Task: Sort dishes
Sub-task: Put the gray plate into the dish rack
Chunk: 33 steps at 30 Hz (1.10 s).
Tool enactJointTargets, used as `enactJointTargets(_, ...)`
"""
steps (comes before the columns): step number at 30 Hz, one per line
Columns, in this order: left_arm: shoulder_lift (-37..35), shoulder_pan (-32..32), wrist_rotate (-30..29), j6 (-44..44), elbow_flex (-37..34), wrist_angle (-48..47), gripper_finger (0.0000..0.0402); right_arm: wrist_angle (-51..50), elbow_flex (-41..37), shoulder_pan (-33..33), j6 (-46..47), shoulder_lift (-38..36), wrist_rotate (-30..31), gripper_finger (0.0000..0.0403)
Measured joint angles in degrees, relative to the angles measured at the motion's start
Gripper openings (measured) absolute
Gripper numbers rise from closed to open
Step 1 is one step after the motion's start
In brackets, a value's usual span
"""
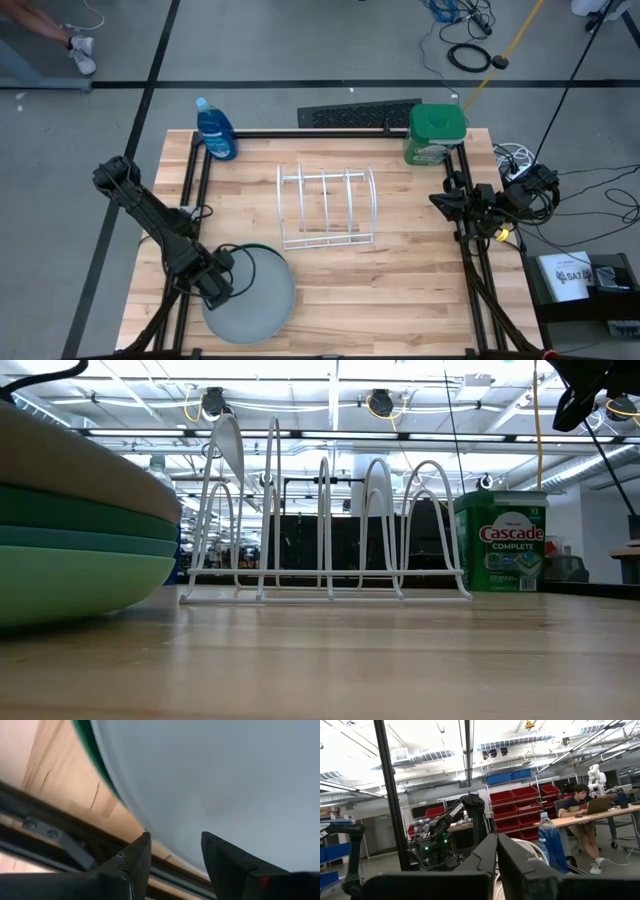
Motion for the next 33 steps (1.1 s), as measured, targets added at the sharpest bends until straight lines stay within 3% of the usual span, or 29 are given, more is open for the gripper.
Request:
enactJointTargets(12,0.0,0.0,-0.2,-0.2,-0.9,-2.2,0.0173,0.0,0.0,0.0,0.0,0.0,0.0,0.0011)
enactJointTargets(23,0.0,0.0,1.2,-0.2,-6.0,3.4,0.0171,0.0,0.0,0.0,0.0,0.0,0.0,0.0011)
enactJointTargets(33,0.0,0.0,1.0,0.3,-6.0,-2.0,0.0099,0.0,0.0,0.0,0.0,0.0,0.0,0.0011)
